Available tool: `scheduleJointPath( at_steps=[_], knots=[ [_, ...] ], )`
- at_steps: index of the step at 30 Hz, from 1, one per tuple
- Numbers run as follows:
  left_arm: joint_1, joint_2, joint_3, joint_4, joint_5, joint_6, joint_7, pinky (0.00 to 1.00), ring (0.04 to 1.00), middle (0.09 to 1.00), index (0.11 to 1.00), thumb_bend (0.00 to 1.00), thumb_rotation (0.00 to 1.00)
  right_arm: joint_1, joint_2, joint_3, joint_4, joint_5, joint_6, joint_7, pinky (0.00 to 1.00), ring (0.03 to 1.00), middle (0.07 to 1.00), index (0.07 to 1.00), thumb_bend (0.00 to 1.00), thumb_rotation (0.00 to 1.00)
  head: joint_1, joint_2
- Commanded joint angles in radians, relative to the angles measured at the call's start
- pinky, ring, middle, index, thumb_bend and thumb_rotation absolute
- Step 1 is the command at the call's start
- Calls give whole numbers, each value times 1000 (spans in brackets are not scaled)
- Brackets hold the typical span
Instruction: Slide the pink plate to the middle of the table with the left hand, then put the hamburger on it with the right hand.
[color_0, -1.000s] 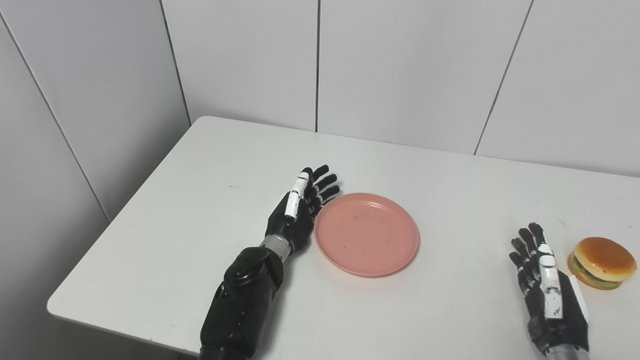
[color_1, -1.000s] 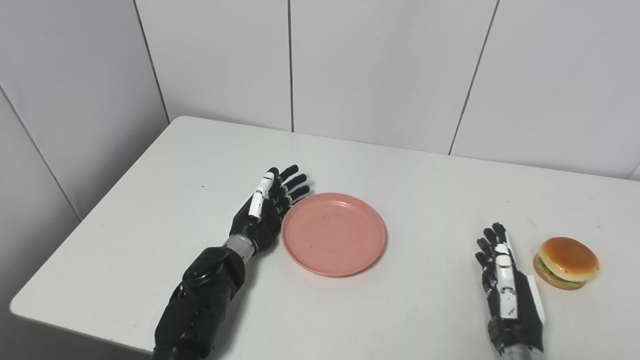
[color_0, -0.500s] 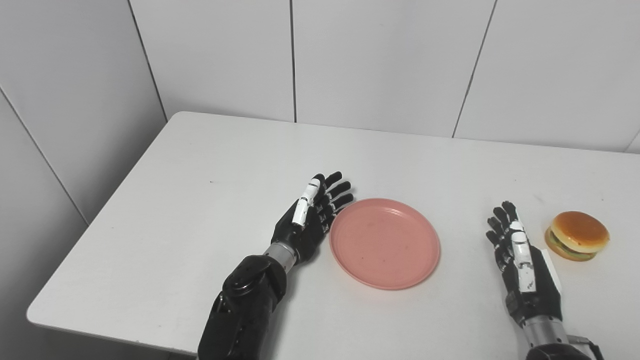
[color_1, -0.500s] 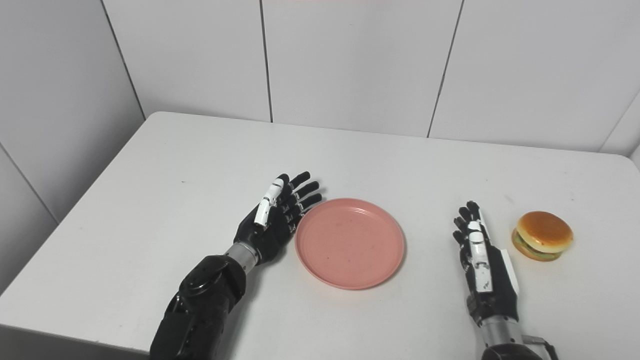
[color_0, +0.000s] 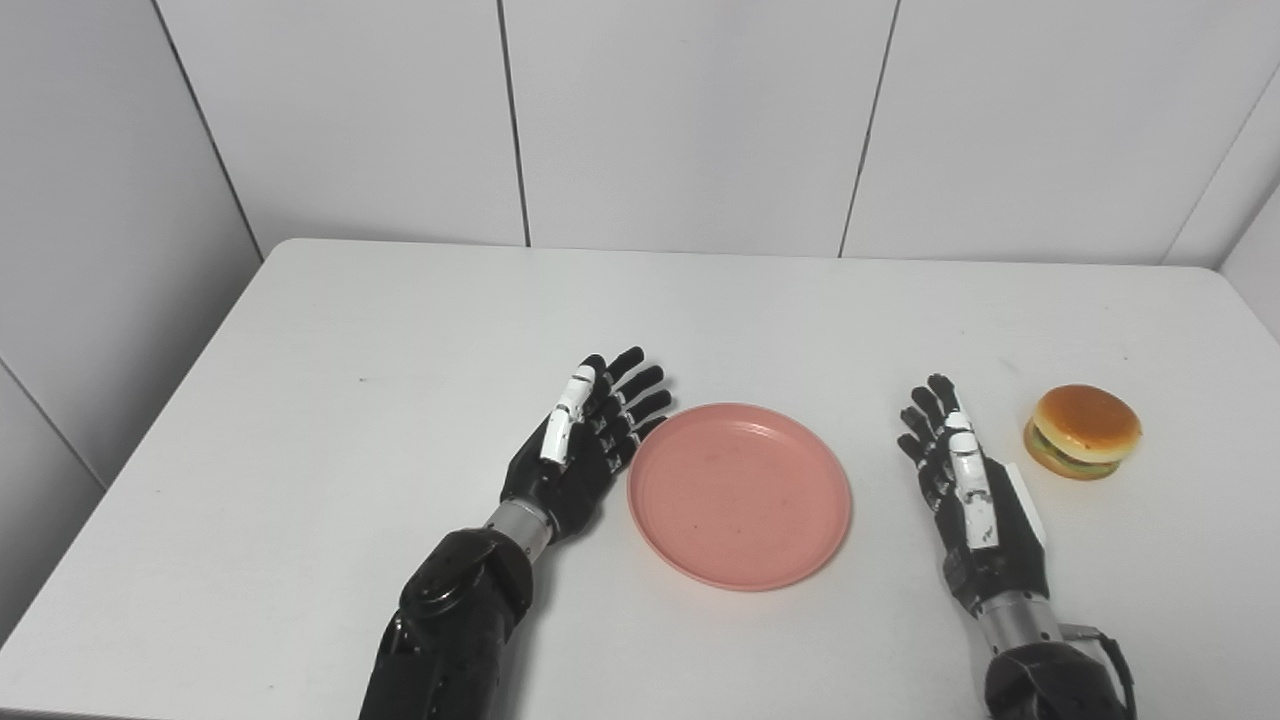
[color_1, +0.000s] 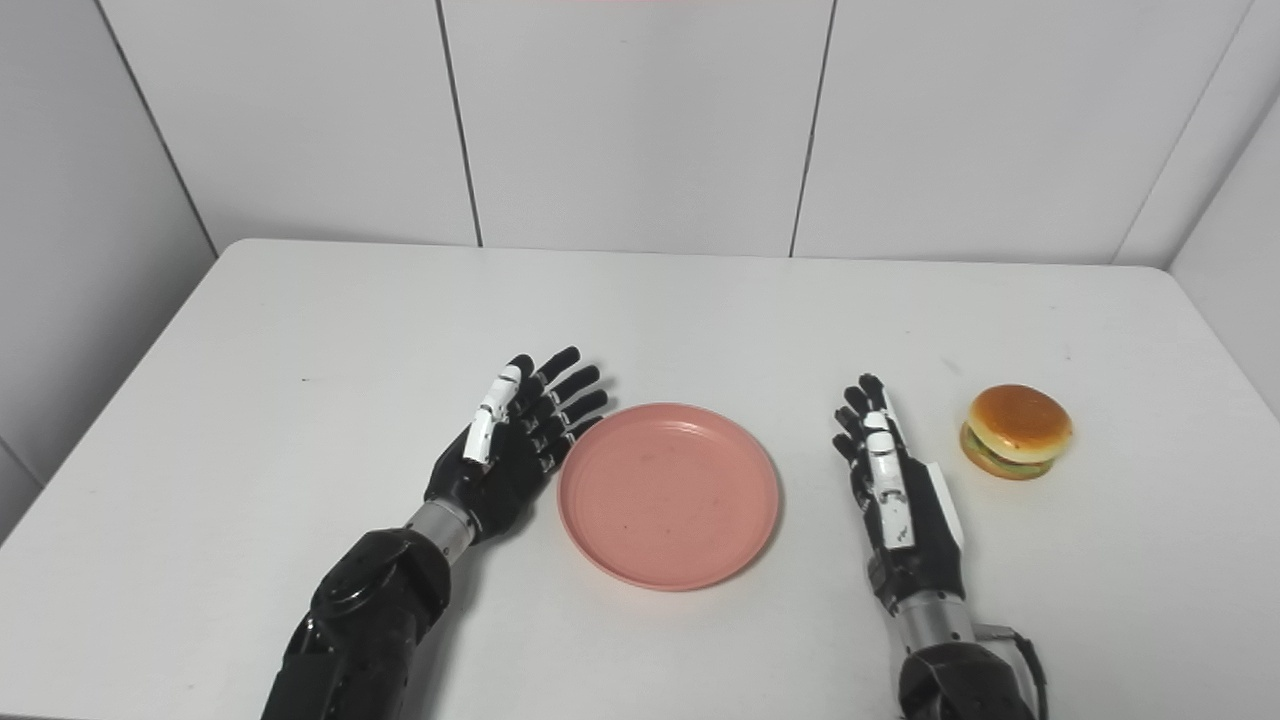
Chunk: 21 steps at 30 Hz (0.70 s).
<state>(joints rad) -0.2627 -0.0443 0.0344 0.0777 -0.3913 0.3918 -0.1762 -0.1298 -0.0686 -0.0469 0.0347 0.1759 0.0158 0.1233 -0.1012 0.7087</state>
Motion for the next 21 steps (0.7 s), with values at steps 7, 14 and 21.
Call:
scheduleJointPath(
  at_steps=[7, 14, 21],
  knots=[
    [-3, 16, 26, 0, -4, 22, 4, 939, 929, 935, 926, 345, 1000, -20, -22, 1, -92, -13, 30, -2, 993, 968, 966, 978, 386, 1000, -52, -8],
    [-1, 30, 46, 16, -10, 19, -9, 938, 926, 931, 924, 344, 1000, -66, -37, -6, -193, -65, 70, -42, 929, 926, 939, 957, 409, 1000, -140, -27],
    [-1, 53, 69, 53, -28, 1, -40, 945, 933, 940, 936, 348, 1000, -132, -96, -6, -271, -192, 104, -71, 930, 921, 927, 941, 482, 1000, -230, -67]
  ],
)
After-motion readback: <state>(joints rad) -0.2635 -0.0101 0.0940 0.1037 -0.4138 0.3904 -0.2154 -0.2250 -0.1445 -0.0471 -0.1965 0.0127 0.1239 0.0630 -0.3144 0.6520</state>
